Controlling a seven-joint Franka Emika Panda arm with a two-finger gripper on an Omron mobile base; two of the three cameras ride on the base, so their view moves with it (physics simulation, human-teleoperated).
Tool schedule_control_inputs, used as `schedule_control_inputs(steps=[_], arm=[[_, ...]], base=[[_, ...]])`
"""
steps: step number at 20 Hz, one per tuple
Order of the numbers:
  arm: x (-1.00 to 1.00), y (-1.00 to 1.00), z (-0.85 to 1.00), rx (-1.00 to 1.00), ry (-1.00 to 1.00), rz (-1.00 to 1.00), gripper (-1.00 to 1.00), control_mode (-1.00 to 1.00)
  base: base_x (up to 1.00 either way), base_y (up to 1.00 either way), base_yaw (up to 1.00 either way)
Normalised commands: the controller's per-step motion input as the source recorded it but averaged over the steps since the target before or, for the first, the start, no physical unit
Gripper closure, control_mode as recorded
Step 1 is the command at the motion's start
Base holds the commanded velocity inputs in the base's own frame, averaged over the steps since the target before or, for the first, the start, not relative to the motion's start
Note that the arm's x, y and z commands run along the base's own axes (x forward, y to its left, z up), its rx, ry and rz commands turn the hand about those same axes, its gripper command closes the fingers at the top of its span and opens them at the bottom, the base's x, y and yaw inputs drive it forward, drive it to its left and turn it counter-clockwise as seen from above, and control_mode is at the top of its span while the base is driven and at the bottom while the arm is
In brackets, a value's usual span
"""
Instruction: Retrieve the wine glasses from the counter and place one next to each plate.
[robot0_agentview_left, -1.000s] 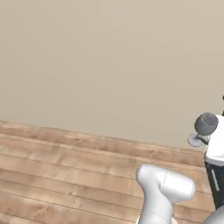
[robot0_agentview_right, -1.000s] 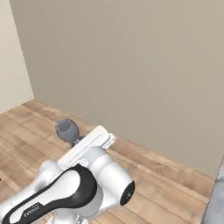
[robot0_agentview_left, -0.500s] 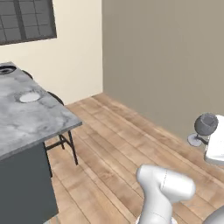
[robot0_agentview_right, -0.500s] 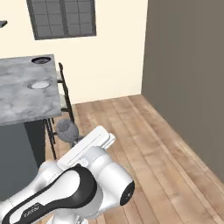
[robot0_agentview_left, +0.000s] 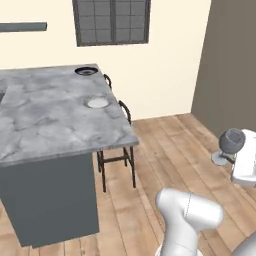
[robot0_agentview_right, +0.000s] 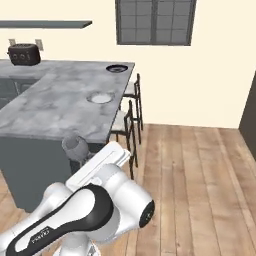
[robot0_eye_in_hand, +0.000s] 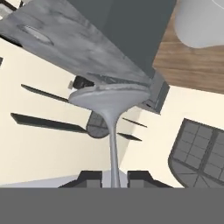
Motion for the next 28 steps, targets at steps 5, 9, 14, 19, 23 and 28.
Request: schedule_control_inputs(steps=[5,9,14,19,23,28], arm=[[0.0,0.0,0.0,0.0,0.0,0.0,1.0,1.0],[0.0,0.0,0.0,0.0,0.0,0.0,1.0,1.0],[0.0,0.0,0.0,0.0,0.0,0.0,1.0,1.0],[0.0,0.0,0.0,0.0,0.0,0.0,1.0,1.0],[0.0,0.0,0.0,0.0,0.0,0.0,1.0,1.0],[0.0,0.0,0.0,0.0,0.0,0.0,1.0,1.0]], base=[[1.0,-1.0,0.24],[1.0,-1.0,0.14],[1.0,-0.24,0.42],[0.81,-0.01,0.59],[0.67,-0.4,0.66],[0.67,-0.63,0.32]])
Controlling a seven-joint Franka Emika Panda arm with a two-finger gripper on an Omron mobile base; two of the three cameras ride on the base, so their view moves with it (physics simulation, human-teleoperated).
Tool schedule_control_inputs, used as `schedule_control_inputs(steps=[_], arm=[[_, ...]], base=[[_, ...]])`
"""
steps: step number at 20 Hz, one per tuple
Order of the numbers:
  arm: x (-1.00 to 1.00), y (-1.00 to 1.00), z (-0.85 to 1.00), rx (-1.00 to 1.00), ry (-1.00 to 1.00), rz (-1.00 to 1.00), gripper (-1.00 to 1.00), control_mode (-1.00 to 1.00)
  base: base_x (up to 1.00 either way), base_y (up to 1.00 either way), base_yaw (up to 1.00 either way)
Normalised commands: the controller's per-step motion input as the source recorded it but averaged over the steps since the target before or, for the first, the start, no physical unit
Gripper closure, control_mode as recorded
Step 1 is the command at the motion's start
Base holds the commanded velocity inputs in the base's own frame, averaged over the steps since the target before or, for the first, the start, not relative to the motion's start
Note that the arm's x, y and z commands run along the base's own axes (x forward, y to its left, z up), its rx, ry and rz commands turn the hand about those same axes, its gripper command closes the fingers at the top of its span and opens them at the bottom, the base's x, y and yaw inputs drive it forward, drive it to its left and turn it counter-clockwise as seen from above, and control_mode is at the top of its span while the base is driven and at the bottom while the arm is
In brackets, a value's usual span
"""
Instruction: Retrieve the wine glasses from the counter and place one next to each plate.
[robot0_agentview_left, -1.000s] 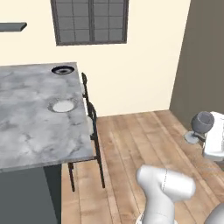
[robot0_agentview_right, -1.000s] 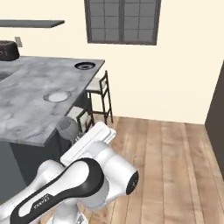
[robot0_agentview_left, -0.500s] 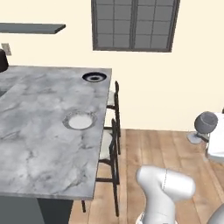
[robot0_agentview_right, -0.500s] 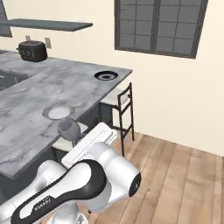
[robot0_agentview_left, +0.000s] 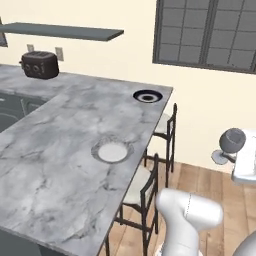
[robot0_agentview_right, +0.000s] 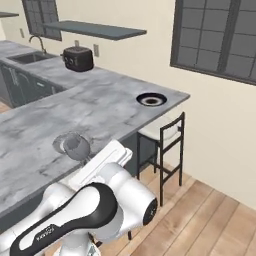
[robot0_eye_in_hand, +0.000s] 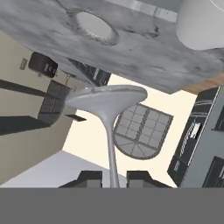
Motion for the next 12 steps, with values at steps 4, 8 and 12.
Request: schedule_control_inputs(steps=[4,8,12], arm=[[0.0,0.0,0.0,0.0,0.0,0.0,1.0,1.0],[0.0,0.0,0.0,0.0,0.0,0.0,1.0,1.0],[0.0,0.0,0.0,0.0,0.0,0.0,1.0,1.0]], base=[[1.0,-0.07,0.22],[0.85,0.37,0.24],[0.8,0.69,0.23]])
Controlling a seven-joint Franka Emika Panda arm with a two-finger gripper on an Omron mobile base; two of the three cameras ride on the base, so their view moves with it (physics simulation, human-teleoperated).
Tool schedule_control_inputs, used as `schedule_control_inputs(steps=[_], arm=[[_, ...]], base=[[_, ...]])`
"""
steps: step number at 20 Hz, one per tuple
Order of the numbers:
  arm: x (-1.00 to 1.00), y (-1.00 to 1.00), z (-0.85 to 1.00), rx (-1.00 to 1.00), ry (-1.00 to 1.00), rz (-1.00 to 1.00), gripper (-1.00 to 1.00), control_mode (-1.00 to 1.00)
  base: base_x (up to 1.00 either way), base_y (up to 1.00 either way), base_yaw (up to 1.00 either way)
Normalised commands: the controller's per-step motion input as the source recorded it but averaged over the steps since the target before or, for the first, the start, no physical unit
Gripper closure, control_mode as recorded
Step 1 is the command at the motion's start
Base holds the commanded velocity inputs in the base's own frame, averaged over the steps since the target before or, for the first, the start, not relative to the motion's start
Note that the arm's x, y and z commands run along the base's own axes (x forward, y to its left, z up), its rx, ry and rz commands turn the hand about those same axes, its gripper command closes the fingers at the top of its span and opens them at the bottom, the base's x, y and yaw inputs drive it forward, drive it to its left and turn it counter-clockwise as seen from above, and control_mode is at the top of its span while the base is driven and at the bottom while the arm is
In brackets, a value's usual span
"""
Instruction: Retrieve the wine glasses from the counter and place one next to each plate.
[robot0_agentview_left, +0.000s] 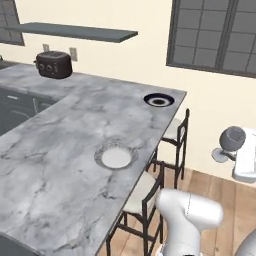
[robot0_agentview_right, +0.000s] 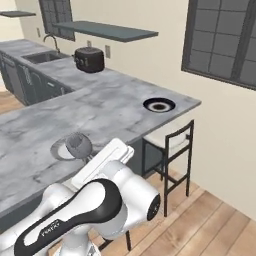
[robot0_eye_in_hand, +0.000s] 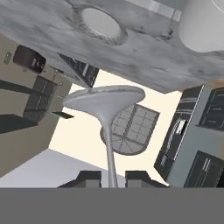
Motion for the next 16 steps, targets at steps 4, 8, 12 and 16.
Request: schedule_control_inputs(steps=[4,8,12,16], arm=[[0.0,0.0,0.0,0.0,0.0,0.0,1.0,1.0],[0.0,0.0,0.0,0.0,0.0,0.0,1.0,1.0],[0.0,0.0,0.0,0.0,0.0,0.0,1.0,1.0],[0.0,0.0,0.0,0.0,0.0,0.0,1.0,1.0]], base=[[0.74,0.72,0.59],[0.24,0.0,0.97],[-0.36,-0.24,0.73],[-0.89,-0.02,0.75]])
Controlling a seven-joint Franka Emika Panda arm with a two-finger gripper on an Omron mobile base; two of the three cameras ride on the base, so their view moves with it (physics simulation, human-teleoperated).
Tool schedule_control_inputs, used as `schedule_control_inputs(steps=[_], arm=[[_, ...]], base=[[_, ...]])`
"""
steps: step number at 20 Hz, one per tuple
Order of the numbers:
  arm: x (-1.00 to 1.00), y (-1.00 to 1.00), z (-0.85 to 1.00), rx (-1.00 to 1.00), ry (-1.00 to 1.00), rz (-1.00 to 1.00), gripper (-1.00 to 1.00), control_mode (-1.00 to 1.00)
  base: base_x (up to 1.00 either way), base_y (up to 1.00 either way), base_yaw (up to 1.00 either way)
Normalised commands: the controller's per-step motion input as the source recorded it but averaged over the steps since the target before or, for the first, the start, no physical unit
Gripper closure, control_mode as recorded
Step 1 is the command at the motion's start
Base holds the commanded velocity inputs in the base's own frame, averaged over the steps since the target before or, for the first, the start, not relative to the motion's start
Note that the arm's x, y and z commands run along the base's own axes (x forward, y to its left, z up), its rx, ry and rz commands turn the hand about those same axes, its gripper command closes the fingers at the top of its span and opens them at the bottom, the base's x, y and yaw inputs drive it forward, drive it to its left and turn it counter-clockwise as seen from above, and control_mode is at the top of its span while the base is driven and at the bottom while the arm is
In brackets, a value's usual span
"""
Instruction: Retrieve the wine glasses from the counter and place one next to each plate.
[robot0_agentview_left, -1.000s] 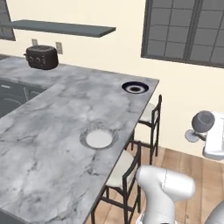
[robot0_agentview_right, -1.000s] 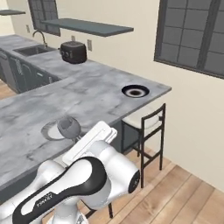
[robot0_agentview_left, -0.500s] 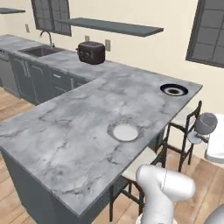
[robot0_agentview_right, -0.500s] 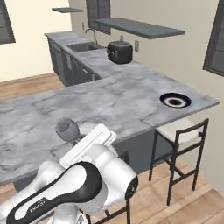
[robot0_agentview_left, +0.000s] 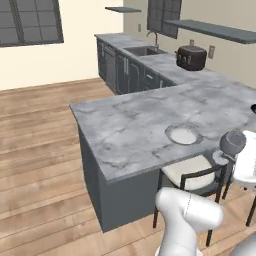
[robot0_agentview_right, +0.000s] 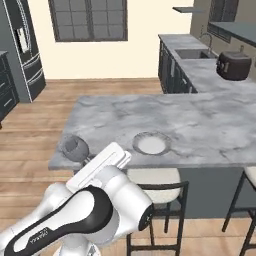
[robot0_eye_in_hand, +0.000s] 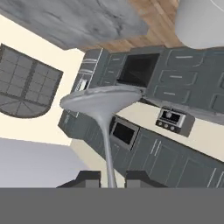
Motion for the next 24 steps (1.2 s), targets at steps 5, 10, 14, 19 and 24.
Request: schedule_control_inputs(steps=[5,10,14,19,24], arm=[[0.0,0.0,0.0,0.0,0.0,0.0,1.0,1.0],[0.0,0.0,0.0,0.0,0.0,0.0,1.0,1.0],[0.0,0.0,0.0,0.0,0.0,0.0,1.0,1.0],[0.0,0.0,0.0,0.0,0.0,0.0,1.0,1.0],[0.0,0.0,0.0,0.0,0.0,0.0,1.0,1.0]], base=[[0.4,-0.29,0.56],[0.23,-0.91,0.25],[-0.12,-0.5,0.06],[0.0,-0.36,0.11],[0.05,-0.45,0.18]])
